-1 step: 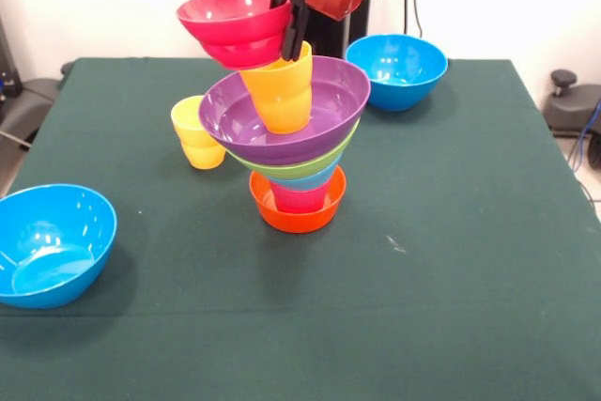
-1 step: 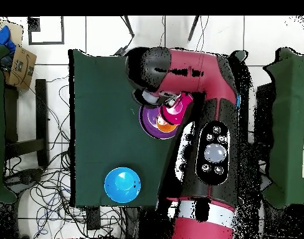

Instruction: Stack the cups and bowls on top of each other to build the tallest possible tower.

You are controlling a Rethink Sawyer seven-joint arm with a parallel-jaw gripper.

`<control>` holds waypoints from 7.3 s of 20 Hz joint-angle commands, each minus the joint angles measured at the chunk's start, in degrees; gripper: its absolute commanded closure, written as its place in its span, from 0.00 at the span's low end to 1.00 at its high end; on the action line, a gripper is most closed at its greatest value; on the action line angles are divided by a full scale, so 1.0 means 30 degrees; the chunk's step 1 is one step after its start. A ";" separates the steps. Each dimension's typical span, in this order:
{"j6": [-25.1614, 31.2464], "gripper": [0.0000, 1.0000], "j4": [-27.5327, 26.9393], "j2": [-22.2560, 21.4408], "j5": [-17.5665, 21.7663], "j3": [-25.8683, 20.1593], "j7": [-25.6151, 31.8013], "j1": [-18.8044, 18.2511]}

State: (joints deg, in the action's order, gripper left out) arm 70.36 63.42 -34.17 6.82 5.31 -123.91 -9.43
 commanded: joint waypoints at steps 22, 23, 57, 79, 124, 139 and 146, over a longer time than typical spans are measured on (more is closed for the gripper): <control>0.1662 1.00 0.1730 0.0291 0.0850 -0.2815 0.3720 -0.0359; 0.1799 1.00 0.1693 0.0302 0.0884 -0.2785 0.3692 -0.0339; 0.2067 1.00 0.4412 -0.1193 0.0474 -0.2725 0.2688 -0.0024; -0.0630 1.00 0.5465 -0.1550 0.0596 -0.3066 0.2142 -0.0274; -0.2323 1.00 0.5782 -0.1717 0.1696 -0.2742 0.2743 -0.0298; -0.3329 1.00 0.6206 -0.1715 0.1496 -0.3148 0.2924 -0.0797; -0.3594 1.00 0.6120 -0.1624 0.1593 -0.3260 0.3016 -0.0930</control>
State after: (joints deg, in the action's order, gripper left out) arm 63.96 77.44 -39.77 8.36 1.23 -123.91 -11.06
